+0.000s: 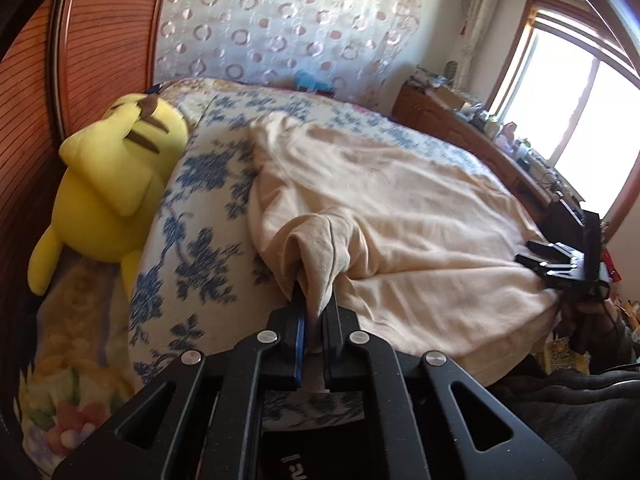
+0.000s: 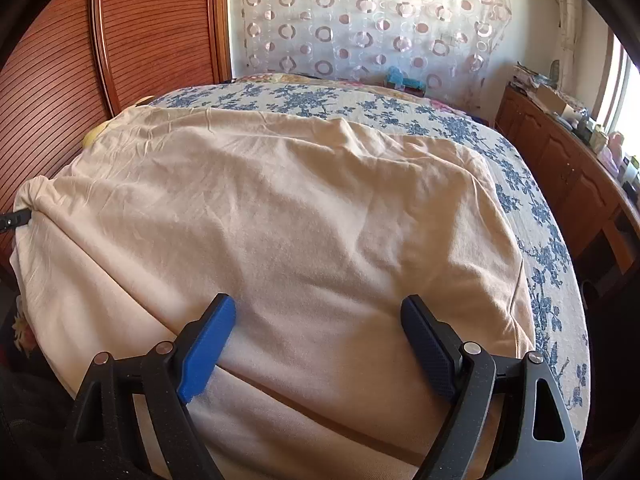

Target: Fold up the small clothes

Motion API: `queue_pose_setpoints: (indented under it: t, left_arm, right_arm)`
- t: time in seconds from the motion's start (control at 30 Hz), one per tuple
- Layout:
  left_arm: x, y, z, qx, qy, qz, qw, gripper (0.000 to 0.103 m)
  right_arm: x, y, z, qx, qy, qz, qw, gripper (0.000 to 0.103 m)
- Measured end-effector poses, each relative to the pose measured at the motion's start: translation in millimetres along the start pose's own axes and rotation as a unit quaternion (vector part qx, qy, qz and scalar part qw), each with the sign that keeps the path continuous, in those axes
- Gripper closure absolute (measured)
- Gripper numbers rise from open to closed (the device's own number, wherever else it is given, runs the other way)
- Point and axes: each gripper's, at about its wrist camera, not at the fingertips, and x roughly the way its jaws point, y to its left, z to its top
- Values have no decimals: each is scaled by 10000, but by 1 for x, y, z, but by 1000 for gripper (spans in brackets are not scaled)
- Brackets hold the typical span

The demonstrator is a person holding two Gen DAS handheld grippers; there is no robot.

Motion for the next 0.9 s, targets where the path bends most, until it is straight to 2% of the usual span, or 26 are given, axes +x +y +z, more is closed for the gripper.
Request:
queue_pose_setpoints:
  t: [0.3,0.4,0.67,0.9]
  left_arm:
    - [-7,-45,49,430,-394,-645,9962,96]
    - [-1,-70,66,716,-453,-879,9925,97]
    - [19,-149,110,1463,-482,-1480,9769,97]
    - [27,-221,128,2054,-361,-2049,9563,97]
  right_arm:
    - [-4,-4,0,42,65,119,9999,17]
    - [-17,-14,0,194,-102,192,9996,17]
    - [-59,-57,-8,658,-468,115,9967,17]
    - [-86,-87,-22,964,-655,-107,9931,17]
